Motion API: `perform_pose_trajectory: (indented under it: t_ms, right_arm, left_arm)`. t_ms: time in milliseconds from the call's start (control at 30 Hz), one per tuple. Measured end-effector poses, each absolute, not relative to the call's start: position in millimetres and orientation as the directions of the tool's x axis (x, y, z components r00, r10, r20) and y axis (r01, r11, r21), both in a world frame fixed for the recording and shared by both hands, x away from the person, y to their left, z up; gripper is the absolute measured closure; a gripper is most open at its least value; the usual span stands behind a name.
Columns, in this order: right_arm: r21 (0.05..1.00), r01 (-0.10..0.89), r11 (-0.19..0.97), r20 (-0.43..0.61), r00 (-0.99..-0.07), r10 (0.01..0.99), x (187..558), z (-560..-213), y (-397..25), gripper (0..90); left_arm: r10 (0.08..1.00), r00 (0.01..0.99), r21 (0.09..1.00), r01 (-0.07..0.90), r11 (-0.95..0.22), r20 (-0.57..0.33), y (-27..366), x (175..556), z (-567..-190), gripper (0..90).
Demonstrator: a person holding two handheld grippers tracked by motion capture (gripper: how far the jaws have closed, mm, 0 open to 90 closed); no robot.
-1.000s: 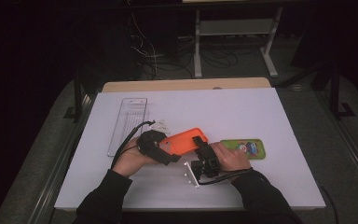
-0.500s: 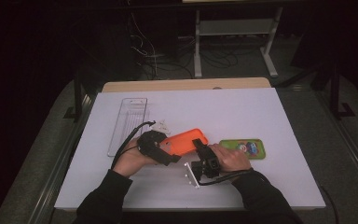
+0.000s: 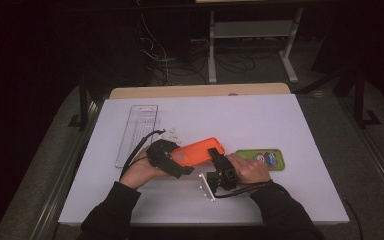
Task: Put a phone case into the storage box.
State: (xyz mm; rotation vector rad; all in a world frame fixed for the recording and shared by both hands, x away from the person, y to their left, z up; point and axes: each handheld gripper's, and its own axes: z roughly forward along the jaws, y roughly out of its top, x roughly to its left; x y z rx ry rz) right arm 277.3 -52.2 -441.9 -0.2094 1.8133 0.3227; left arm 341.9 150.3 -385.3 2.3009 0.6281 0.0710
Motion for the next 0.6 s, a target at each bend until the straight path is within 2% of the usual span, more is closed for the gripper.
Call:
perform_pose_trajectory:
  t_ms: [167, 233, 267, 333, 400, 467, 600]
  right_arm:
    - [0.115, -0.292, 0.949, -0.963, -0.266, 0.035, 278.9, -440.9, -56.7, 77.5]
    - [0.120, -0.284, 0.951, -0.960, -0.276, 0.039, 280.0, -440.7, -59.2, 77.4]
    - [0.123, -0.279, 0.952, -0.959, -0.282, 0.042, 280.6, -440.6, -60.6, 77.4]
    - [0.108, -0.269, 0.957, -0.953, -0.301, 0.023, 281.7, -440.2, -64.2, 77.4]
    - [0.117, -0.257, 0.959, -0.952, -0.304, 0.034, 282.3, -439.5, -67.5, 77.4]
    - [0.122, -0.253, 0.960, -0.950, -0.309, 0.039, 283.5, -438.5, -70.3, 77.4]
    - [0.134, -0.241, 0.961, -0.948, -0.312, 0.054, 284.8, -436.8, -73.6, 77.4]
  left_arm:
    - [0.459, 0.878, 0.687, 0.416, -0.596, -0.134, 152.4, 340.7, -382.1, 0.1]
    - [0.466, 0.875, 0.687, 0.417, -0.594, -0.128, 154.4, 340.7, -381.5, 0.0]
    - [0.441, 0.892, 0.668, 0.389, -0.634, -0.101, 157.8, 343.2, -379.6, 0.0]
    - [0.467, 0.875, 0.689, 0.417, -0.594, -0.126, 156.8, 341.3, -380.6, 0.0]
    - [0.447, 0.888, 0.675, 0.394, -0.624, -0.104, 159.3, 343.0, -378.7, 0.0]
    - [0.460, 0.879, 0.688, 0.413, -0.597, -0.129, 157.6, 341.3, -379.6, 0.0]
    - [0.455, 0.882, 0.694, 0.401, -0.597, -0.118, 157.4, 341.7, -379.6, 0.0]
